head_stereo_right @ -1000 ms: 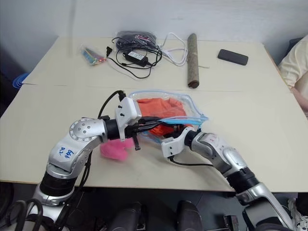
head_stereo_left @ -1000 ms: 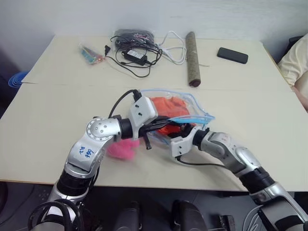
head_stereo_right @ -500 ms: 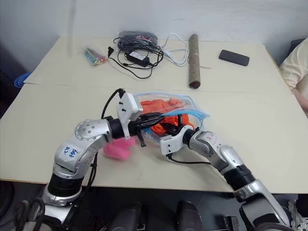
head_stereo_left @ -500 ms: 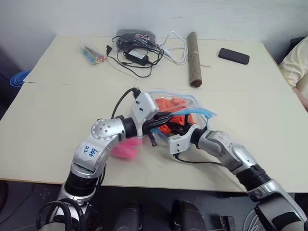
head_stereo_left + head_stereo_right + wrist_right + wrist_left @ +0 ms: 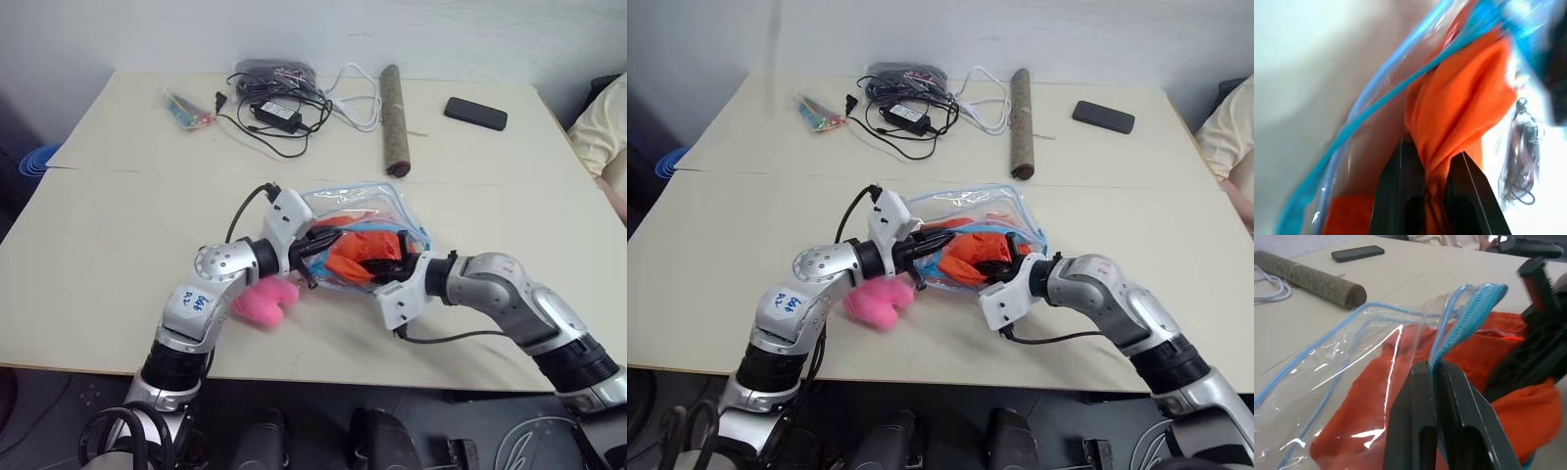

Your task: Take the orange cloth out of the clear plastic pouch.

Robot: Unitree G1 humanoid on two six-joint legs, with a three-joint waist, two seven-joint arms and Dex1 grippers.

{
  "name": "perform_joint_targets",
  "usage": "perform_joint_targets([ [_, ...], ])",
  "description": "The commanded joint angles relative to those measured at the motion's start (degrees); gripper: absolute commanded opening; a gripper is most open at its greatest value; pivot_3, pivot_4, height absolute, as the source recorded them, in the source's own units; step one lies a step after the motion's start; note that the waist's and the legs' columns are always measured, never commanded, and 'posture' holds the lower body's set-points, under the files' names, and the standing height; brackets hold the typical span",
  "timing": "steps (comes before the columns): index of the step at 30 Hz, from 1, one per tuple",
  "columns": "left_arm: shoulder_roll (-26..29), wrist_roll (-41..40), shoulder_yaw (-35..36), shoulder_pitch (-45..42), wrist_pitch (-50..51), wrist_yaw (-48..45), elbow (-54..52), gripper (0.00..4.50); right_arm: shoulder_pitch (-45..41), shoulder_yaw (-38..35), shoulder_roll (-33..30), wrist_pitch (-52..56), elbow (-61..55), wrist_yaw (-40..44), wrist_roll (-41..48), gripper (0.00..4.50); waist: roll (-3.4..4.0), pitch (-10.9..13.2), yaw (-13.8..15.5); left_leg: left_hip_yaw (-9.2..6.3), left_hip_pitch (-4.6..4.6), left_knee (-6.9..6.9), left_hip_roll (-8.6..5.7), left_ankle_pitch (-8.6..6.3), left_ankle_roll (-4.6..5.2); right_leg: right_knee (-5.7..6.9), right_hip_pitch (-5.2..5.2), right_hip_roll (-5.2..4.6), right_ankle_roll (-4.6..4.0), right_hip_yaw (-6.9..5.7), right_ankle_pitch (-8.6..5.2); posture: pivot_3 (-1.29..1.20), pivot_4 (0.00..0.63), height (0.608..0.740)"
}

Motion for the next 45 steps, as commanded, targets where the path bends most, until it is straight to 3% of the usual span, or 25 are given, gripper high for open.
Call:
perform_joint_targets([
  [1,0.9,3.1,0.6,-0.7,-3.4,1.9,2.7,0.24,2.9,-2.2,-6.8,-5.4,-8.3,9.1,14.8,0.01,0.00,0.0,0.3,-0.01,0.00,0.01,-0.01,0.00,0.00,-0.01,0.01,-0.01,0.00,-0.01,0.00,0.00,0.150,0.740],
  [7,3.4,5.0,2.0,0.3,-5.2,2.4,4.1,0.24,11.2,-6.8,-18.6,-11.9,-8.5,16.8,22.6,0.01,-0.02,0.0,0.2,-0.02,0.01,0.02,-0.02,-0.02,0.03,-0.03,0.04,-0.02,0.01,-0.04,0.01,0.00,0.150,0.740],
  [11,6.7,4.0,4.1,1.0,-4.8,0.8,2.5,0.24,25.0,-14.5,-32.0,-20.0,2.8,19.3,18.4,0.01,-0.04,0.0,0.3,-0.01,-0.01,0.00,0.00,-0.03,0.06,-0.07,0.04,-0.09,0.01,-0.06,0.01,0.00,0.150,0.740],
  [14,9.6,3.2,3.6,2.6,-4.9,-2.4,-0.5,0.24,22.2,-16.7,-34.2,-26.1,18.2,13.6,9.5,0.01,-0.07,0.0,-0.1,0.10,0.08,0.03,0.02,-0.04,0.10,-0.06,0.10,-0.10,0.05,0.02,0.04,0.00,0.150,0.740],
  [19,12.0,2.5,0.9,5.6,-6.5,-7.7,-5.6,0.24,2.1,-16.7,-28.8,-22.0,38.5,0.6,-0.2,0.01,0.05,0.1,-1.3,0.30,0.18,-0.05,0.08,-0.02,0.05,0.01,-0.01,-0.04,0.03,0.26,0.03,0.00,0.150,0.740],
  [23,13.3,2.3,-2.6,7.3,-7.3,-12.0,-8.3,0.24,-8.2,-14.5,-21.7,-18.2,45.2,-9.8,-6.7,0.01,0.05,0.1,-1.4,0.36,0.17,-0.09,0.26,-0.02,-0.07,-0.03,-0.06,0.17,-0.04,0.31,0.01,0.00,0.150,0.740],
  [27,13.5,4.1,-4.3,7.2,-7.4,-12.0,-7.8,0.24,-8.8,-11.1,-15.8,-15.6,46.6,-18.3,-13.0,0.01,0.05,0.1,-0.9,0.43,0.03,-0.09,0.23,-0.01,-0.09,-0.02,-0.14,0.13,-0.06,0.23,0.00,0.00,0.150,0.740],
  [33,14.1,4.5,-5.1,6.9,-8.4,-13.7,-7.9,0.24,-4.9,-6.7,-11.4,-15.5,46.9,-21.9,-16.0,0.01,0.06,0.1,-0.5,0.47,0.01,-0.06,0.18,-0.01,-0.08,0.00,-0.15,0.09,-0.05,0.24,0.01,0.00,0.150,0.740],
  [35,15.0,4.6,-4.8,7.3,-8.8,-14.4,-8.1,0.24,-4.6,-7.5,-10.8,-15.1,47.7,-20.4,-13.1,0.01,0.06,0.1,-0.6,0.46,0.04,-0.06,0.19,-0.01,-0.08,0.03,-0.15,0.10,-0.05,0.26,0.01,0.00,0.150,0.740],
  [36,15.4,4.0,-4.3,7.5,-8.9,-15.1,-8.4,0.24,-4.3,-8.4,-10.8,-14.8,47.5,-18.7,-10.5,0.35,0.06,0.1,-0.7,0.46,0.05,-0.06,0.20,-0.01,-0.08,0.03,-0.14,0.10,-0.05,0.27,0.01,0.00,0.150,0.740],
  [39,15.7,1.8,-2.3,8.0,-8.9,-16.1,-8.9,0.87,-2.2,-10.6,-11.6,-13.4,45.3,-12.2,-2.4,1.34,0.06,0.1,-0.8,0.41,0.08,-0.07,0.22,-0.01,-0.08,0.04,-0.12,0.12,-0.05,0.27,0.01,0.00,0.150,0.740],
  [45,17.8,-4.8,2.8,10.3,-8.1,-20.1,-12.2,2.73,6.8,-18.3,-15.5,-2.7,34.5,6.2,19.0,3.36,0.06,0.1,-0.1,0.28,0.07,-0.06,0.22,-0.02,-0.06,0.00,-0.09,0.11,-0.05,0.25,0.01,0.00,0.150,0.740],
])
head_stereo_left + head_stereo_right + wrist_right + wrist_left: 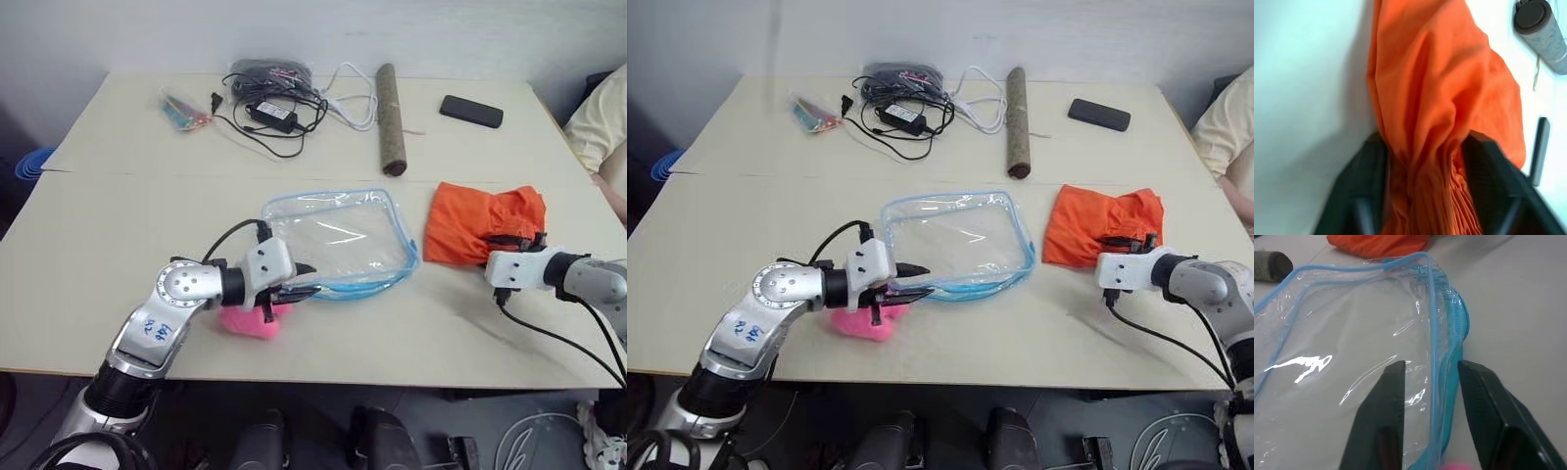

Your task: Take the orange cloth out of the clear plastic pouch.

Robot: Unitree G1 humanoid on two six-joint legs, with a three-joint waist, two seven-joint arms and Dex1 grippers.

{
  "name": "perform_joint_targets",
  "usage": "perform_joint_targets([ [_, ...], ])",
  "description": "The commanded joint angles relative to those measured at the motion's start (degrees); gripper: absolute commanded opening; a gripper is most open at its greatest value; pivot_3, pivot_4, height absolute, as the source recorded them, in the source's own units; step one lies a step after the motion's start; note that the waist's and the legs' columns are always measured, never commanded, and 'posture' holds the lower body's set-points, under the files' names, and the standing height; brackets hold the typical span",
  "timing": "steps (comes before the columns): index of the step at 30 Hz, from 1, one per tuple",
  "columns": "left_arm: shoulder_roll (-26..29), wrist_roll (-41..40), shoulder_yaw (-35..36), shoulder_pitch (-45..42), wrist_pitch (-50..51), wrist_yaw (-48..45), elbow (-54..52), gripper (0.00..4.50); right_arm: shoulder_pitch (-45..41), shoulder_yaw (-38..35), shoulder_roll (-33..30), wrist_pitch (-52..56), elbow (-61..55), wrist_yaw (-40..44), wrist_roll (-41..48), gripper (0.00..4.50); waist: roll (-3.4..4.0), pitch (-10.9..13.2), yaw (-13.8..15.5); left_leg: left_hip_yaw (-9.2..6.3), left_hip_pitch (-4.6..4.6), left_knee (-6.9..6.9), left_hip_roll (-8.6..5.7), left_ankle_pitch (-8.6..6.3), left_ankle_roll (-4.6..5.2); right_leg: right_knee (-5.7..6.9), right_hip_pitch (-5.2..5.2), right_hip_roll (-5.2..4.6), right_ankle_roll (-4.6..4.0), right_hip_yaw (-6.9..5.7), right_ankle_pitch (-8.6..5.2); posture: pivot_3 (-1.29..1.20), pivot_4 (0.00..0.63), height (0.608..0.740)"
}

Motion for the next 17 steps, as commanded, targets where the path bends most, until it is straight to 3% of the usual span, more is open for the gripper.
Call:
perform_joint_targets([
  [1,1.8,-6.9,5.8,1.7,2.2,-2.3,-5.2,3.06,5.2,-7.4,-3.5,11.6,-7.2,12.3,15.7,3.78,0.00,0.0,0.3,-0.01,0.01,0.01,0.01,0.00,0.01,0.00,0.02,0.00,0.00,0.00,0.00,0.00,0.150,0.740],
  [3,2.9,-15.2,12.2,2.3,9.9,-1.8,-7.3,3.68,9.1,-13.4,-6.1,21.7,-10.6,19.9,25.2,4.41,0.02,0.0,0.4,-0.02,0.00,0.03,0.01,-0.02,0.03,0.01,0.02,-0.01,-0.01,0.00,0.01,0.00,0.150,0.740],
  [5,6.6,-25.5,20.9,3.7,18.8,-2.8,-8.3,4.30,11.9,-19.8,-9.2,33.9,-10.6,26.1,33.0,4.50,0.04,0.0,0.4,-0.06,-0.02,0.06,0.01,-0.03,0.05,0.04,0.02,-0.02,-0.02,-0.01,0.01,0.00,0.150,0.740],
  [7,11.3,-30.8,28.2,6.1,22.4,-5.5,-7.5,4.47,12.5,-23.7,-11.6,41.9,-7.7,29.4,36.2,4.50,0.09,0.0,0.3,-0.08,0.01,0.06,0.04,-0.03,0.06,0.05,0.04,-0.02,-0.02,-0.01,0.01,0.00,0.150,0.740],
  [12,23.9,-27.3,41.2,15.4,19.3,-14.7,3.5,4.47,10.0,-26.1,-16.1,51.2,3.7,36.5,36.9,4.50,0.09,0.0,-0.6,0.06,0.14,-0.04,0.07,-0.05,0.04,-0.02,0.04,0.09,-0.12,-0.02,-0.03,0.00,0.150,0.740],
  [17,30.7,-16.3,42.4,21.8,5.7,-19.4,14.0,4.47,5.3,-24.0,-14.9,48.8,9.7,37.9,33.8,4.50,0.19,0.0,-1.1,0.36,0.16,-0.11,0.03,-0.13,0.04,-0.03,-0.18,0.05,-0.12,0.29,-0.04,0.00,0.150,0.740],
])
